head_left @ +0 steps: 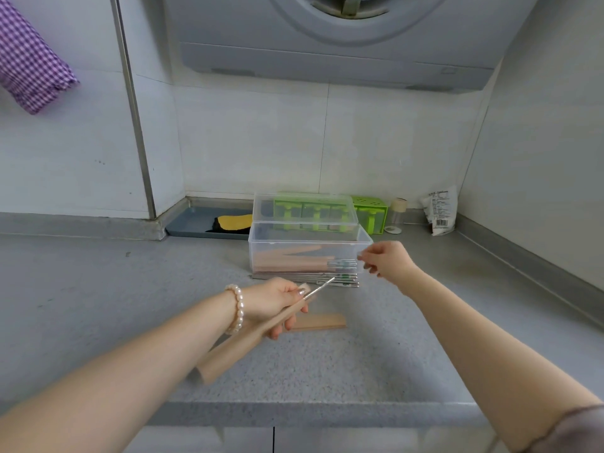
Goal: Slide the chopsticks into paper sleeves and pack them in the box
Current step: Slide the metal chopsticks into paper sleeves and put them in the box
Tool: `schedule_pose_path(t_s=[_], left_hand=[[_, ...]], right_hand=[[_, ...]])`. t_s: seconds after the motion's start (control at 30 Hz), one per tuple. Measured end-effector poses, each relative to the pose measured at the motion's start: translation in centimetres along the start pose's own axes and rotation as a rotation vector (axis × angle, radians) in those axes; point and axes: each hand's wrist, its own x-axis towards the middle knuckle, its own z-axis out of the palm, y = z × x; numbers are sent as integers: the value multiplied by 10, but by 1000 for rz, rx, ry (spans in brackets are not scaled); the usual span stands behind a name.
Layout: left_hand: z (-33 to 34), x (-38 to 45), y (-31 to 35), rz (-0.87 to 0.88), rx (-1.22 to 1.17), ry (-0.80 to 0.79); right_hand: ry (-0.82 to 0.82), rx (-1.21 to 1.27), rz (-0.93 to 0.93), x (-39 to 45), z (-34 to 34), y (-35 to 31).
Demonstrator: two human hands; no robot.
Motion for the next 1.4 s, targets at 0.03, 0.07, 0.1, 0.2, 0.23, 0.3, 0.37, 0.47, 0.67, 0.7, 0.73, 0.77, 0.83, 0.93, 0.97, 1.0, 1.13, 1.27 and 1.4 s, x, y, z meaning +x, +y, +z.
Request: schedule_pose_path(t_s=[0.03,0.07,0.1,0.2,0.23,0.3,0.37,0.47,0.67,0.7,0.73,0.77,0.83,0.93,0.97,1.0,1.13,1.27,1.4], left_hand=[[-3,2,-3,-16,-34,16],[-7,3,-4,-33,-61,22],[-10,5,-6,-50,-80,19],[-17,8,-10,-66,-80,-8],[-19,9,-12,-58,-52,-21],[-20,11,-17,-43,5,-47],[-21,14,-20,-38,28,-58],[-23,16,-22,-34,36,-64],[-26,18,-24,-35,20,-92],[-25,18,-24,-34,21,-96],[-25,18,-23,-32,21,-99],[-24,19,-23,-31,19,-104],[-22,19,-22,-32,14,-113],[-22,18,-22,-33,21,-119],[-23,18,-23,-34,20,-119],[-23,18,-24,-36,18,-118],[-25,16,-25,-46,23,-115],[-25,16,-23,-48,30,-113],[-23,15,-20,-43,28,-115]], right_hand=[[34,-62,21,7,1,10],[44,-119,41,13,3,18],[39,-177,51,17,6,24],[-1,-339,-1,25,19,36],[-22,-373,-25,27,23,38],[-73,-436,-64,30,31,40],[-116,-502,-100,35,37,41],[-144,-550,-103,40,39,42],[-30,-483,-99,45,29,45],[-25,-487,-98,45,29,47],[-29,-492,-97,46,29,48],[-32,-492,-94,46,29,49],[-32,-480,-90,47,30,48],[-35,-462,-98,47,32,47],[-39,-461,-98,47,33,47],[-43,-461,-100,47,34,47],[-81,-408,-95,45,33,47],[-149,-454,-98,41,30,45],[-124,-493,-146,38,29,44]])
